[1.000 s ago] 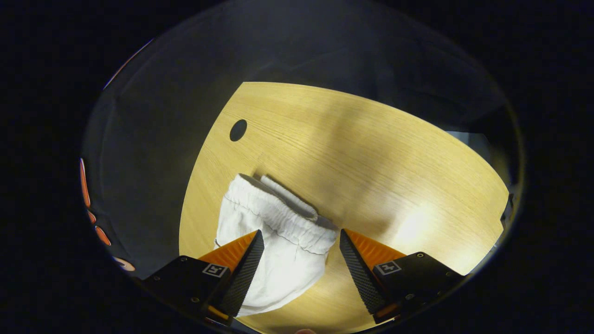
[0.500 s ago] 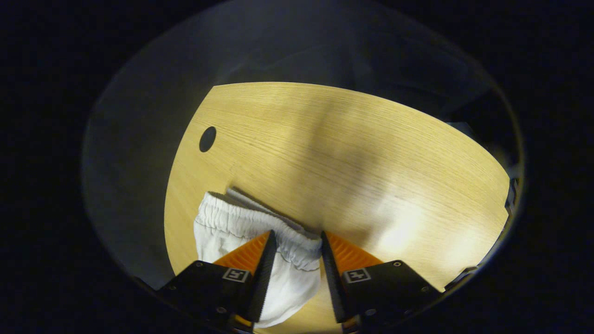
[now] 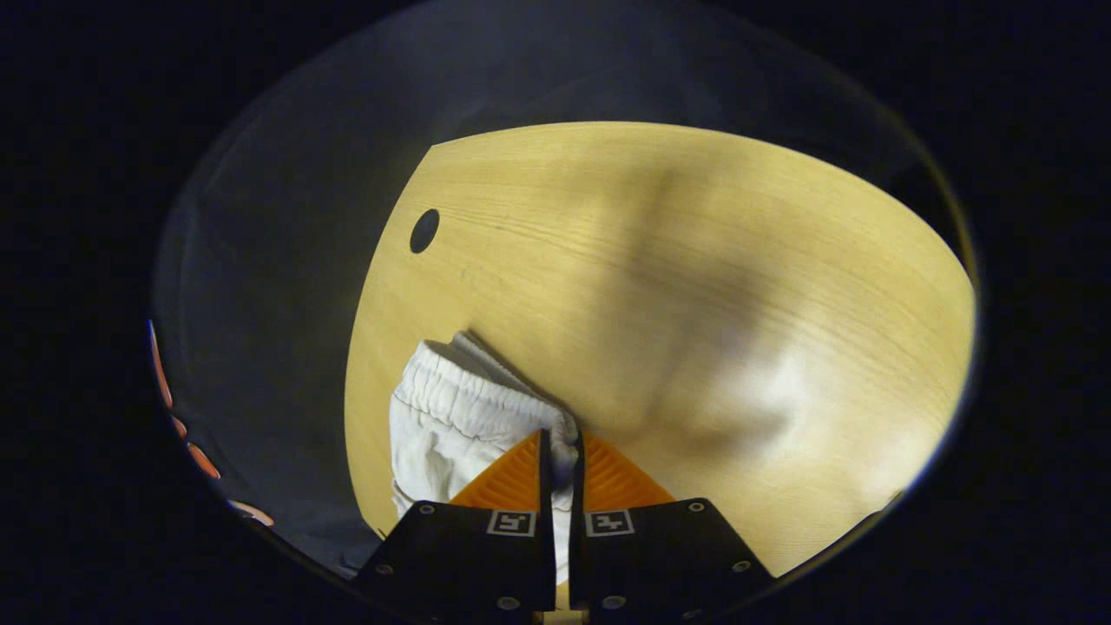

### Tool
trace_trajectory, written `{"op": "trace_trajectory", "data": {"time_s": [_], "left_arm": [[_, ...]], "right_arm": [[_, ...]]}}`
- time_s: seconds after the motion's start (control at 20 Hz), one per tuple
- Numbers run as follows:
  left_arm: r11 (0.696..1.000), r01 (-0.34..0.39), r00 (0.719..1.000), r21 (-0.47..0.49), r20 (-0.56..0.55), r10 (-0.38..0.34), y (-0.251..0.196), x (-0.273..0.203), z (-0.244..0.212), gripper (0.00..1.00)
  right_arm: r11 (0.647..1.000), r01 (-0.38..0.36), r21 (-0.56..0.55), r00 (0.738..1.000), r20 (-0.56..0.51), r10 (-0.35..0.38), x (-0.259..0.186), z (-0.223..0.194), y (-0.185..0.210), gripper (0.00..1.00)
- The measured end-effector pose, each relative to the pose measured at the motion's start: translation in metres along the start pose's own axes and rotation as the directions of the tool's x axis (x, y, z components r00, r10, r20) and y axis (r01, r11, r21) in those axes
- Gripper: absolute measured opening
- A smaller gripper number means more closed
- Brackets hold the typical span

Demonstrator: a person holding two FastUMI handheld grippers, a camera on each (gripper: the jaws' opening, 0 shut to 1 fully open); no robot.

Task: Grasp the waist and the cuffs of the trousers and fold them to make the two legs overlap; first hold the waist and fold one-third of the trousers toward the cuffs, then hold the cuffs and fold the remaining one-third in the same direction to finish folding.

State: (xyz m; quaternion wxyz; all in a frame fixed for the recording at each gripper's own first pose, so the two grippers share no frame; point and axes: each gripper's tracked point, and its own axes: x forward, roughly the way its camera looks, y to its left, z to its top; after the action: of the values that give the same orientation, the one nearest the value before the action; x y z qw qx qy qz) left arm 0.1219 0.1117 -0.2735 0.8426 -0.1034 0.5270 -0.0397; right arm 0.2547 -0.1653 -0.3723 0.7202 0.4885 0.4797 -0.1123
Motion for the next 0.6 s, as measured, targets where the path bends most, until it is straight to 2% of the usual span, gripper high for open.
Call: {"op": "trace_trajectory", "data": {"time_s": [0.2,0.6], "left_arm": [[0.999,0.037,0.999,-0.026,0.001,-0.037,-0.005,-0.001,-0.01,1.0],[0.995,0.097,0.995,-0.036,0.019,-0.097,-0.015,0.001,-0.013,1.0]], "right_arm": [[0.995,-0.102,0.013,0.993,0.066,0.101,-0.004,0.005,0.013,0.06],[0.975,-0.206,-0.085,0.966,0.142,0.217,-0.018,0.009,0.038,0.06]]}}
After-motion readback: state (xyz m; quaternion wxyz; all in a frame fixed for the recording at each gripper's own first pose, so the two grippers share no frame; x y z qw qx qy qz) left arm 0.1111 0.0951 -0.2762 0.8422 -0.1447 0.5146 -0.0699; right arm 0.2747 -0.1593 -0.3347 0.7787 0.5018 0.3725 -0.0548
